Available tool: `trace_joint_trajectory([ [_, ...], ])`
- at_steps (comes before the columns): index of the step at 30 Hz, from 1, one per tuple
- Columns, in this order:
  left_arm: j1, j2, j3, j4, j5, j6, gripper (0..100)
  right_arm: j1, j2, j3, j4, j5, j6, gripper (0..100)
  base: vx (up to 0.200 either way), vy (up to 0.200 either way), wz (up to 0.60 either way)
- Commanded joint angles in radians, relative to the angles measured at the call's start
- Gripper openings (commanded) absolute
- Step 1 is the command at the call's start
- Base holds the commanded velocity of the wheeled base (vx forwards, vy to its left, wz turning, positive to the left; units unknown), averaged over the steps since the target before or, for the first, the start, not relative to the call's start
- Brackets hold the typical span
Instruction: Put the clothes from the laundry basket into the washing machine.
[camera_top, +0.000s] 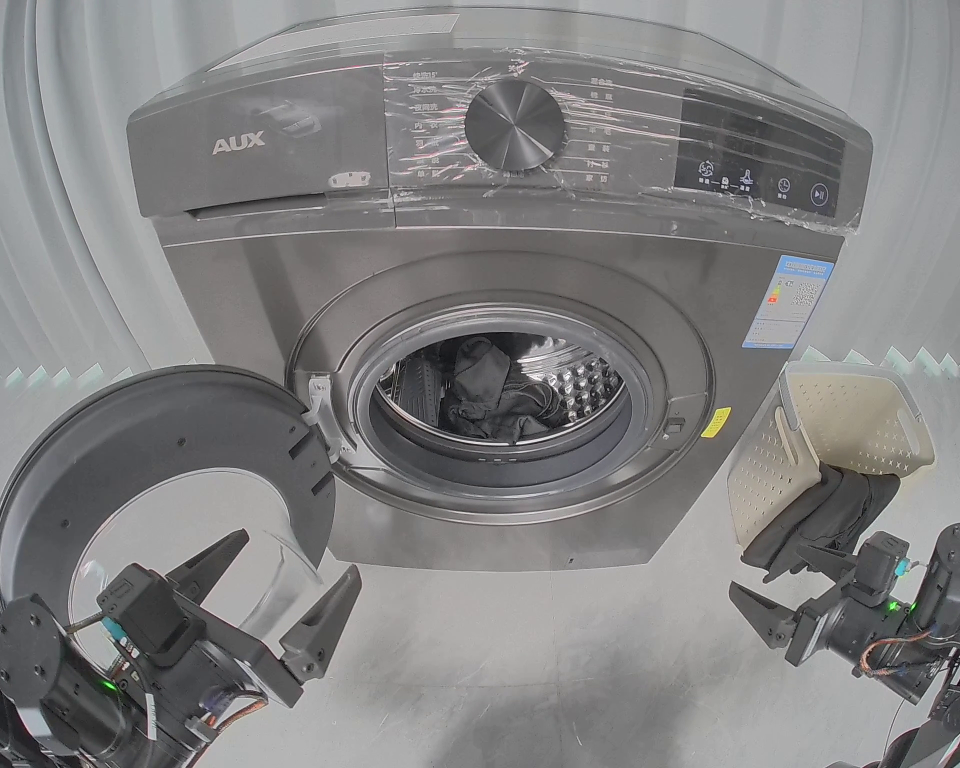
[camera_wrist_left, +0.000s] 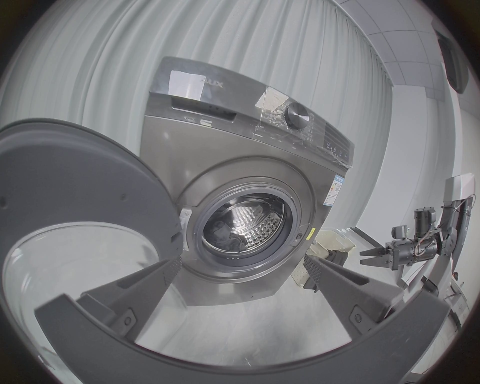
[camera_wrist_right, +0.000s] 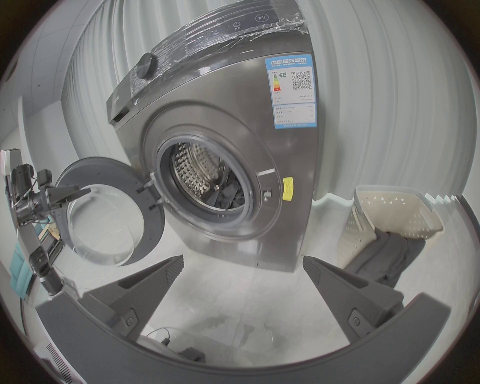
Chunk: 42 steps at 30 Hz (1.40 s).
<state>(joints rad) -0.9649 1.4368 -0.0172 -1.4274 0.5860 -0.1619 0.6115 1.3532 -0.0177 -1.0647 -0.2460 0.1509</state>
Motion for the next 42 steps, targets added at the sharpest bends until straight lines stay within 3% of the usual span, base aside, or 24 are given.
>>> trace_joint_trajectory([
  [1, 0.069, -0.245, 0.017, 0.148, -0.015, 0.025, 100, -0.041, -0.307, 0.018, 0.246, -0.033, 0.007, 100, -0.200, 0.000, 0.00],
  [2, 0.069, -0.245, 0.017, 0.148, -0.015, 0.025, 100, -0.041, -0.307, 0.018, 0.246, -0.033, 0.007, 100, -0.200, 0.000, 0.00],
  [4, 0.083, -0.404, 0.017, 0.280, -0.090, 0.059, 100, -0.088, -0.425, 0.018, 0.353, -0.041, 0.004, 100, -0.100, 0.000, 0.00],
  [6, 0.132, -0.466, 0.017, 0.369, -0.121, 0.068, 100, -0.124, -0.480, 0.018, 0.396, -0.039, 0.006, 100, 0.000, 0.000, 0.00],
  [10, 0.238, -0.636, 0.017, 0.573, -0.135, 0.088, 100, -0.196, -0.621, 0.018, 0.520, -0.036, 0.007, 100, 0.000, 0.000, 0.00],
  [11, 0.241, -0.644, 0.017, 0.579, -0.135, 0.088, 100, -0.199, -0.628, 0.018, 0.526, -0.036, 0.007, 100, 0.000, 0.000, 0.00],
  [15, 0.411, -0.809, 0.017, 0.763, -0.137, 0.091, 100, -0.285, -0.858, 0.018, 0.712, -0.026, -0.010, 100, 0.000, 0.000, 0.00],
  [20, 0.545, -0.955, 0.017, 0.909, -0.193, 0.091, 100, -0.369, -1.057, 0.018, 0.832, 0.010, -0.036, 100, 0.000, 0.000, 0.00],
  [24, 0.655, -1.112, 0.017, 1.029, -0.295, 0.078, 100, -0.473, -1.235, 0.016, 0.950, 0.077, -0.063, 100, 0.000, 0.000, 0.00],
  [28, 0.755, -1.259, 0.017, 1.157, -0.380, 0.079, 100, -0.490, -1.264, 0.018, 0.996, 0.080, -0.062, 100, 0.000, 0.000, 0.00],
  [30, 0.824, -1.357, 0.017, 1.254, -0.489, 0.104, 100, -0.490, -1.263, 0.018, 0.999, 0.074, -0.068, 100, 0.000, 0.000, 0.00],
  [33, 0.917, -1.354, 0.017, 1.283, -0.523, 0.144, 100, -0.492, -1.263, 0.018, 1.000, 0.063, -0.089, 100, 0.000, 0.000, 0.00],
  [34, 0.917, -1.354, 0.017, 1.283, -0.523, 0.144, 100, -0.492, -1.263, 0.018, 1.000, 0.063, -0.089, 100, 0.000, 0.000, 0.00],
  [35, 0.996, -1.402, 0.017, 1.322, -0.563, 0.144, 100, -0.492, -1.263, 0.018, 1.003, 0.050, -0.096, 100, 0.000, 0.000, 0.00],
  [37, 0.989, -1.397, 0.016, 1.345, -0.577, 0.133, 100, -0.492, -1.263, 0.018, 1.003, 0.050, -0.091, 100, 0.000, 0.000, 0.00],
  [40, 0.986, -1.395, 0.017, 1.354, -0.566, 0.094, 100, -0.524, -1.260, 0.018, 0.996, 0.010, -0.116, 100, 0.000, 0.000, 0.00],
  [42, 0.983, -1.400, 0.017, 1.355, -0.554, 0.104, 100, -0.579, -1.280, 0.015, 1.009, 0.011, -0.142, 100, 0.000, 0.000, 0.00],
])
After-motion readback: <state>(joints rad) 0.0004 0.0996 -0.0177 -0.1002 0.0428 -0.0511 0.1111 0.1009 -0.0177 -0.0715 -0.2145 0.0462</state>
